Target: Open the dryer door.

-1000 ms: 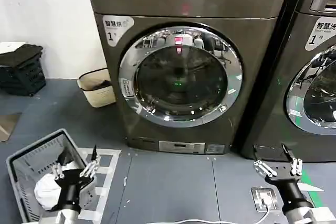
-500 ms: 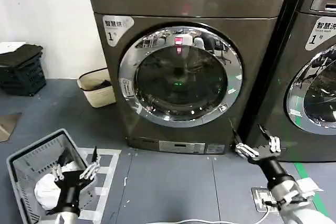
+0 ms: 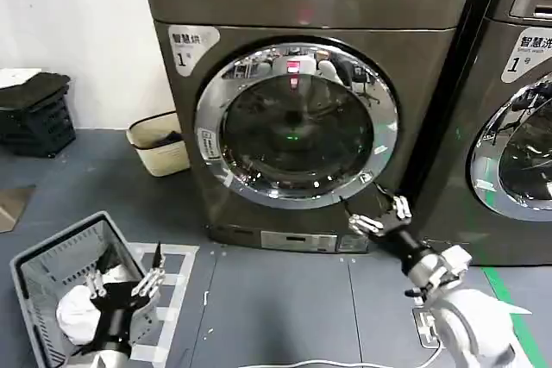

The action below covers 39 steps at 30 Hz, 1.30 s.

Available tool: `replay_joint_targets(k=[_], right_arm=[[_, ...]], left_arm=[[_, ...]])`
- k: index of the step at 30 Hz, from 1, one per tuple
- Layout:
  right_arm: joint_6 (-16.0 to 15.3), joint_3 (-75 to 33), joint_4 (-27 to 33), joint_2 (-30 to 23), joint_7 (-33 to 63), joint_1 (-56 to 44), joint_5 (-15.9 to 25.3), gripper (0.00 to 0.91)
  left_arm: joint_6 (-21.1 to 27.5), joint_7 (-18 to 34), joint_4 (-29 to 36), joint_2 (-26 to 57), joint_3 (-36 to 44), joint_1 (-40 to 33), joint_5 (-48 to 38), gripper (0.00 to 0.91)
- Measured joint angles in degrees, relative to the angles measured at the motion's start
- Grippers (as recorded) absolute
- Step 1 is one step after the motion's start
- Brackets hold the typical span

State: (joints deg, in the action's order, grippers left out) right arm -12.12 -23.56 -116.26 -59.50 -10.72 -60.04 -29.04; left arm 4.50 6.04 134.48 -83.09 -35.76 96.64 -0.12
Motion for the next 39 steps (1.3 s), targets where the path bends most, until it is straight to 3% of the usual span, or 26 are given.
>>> replay_joint_targets(k=[15, 39], right_arm=[[2.21, 11.48, 8.70, -1.29, -1.71, 14.33, -1.80, 0.907], [2.15, 22.81, 20.68, -6.05, -3.24, 29.13, -1.52, 0.907]], left_arm=[[-1.36, -1.37, 0.57, -0.04, -0.10, 1.63, 0.06, 0.907], [-2.11, -2.28, 0.79, -0.40, -0.17, 1.80, 0.25, 0.907]])
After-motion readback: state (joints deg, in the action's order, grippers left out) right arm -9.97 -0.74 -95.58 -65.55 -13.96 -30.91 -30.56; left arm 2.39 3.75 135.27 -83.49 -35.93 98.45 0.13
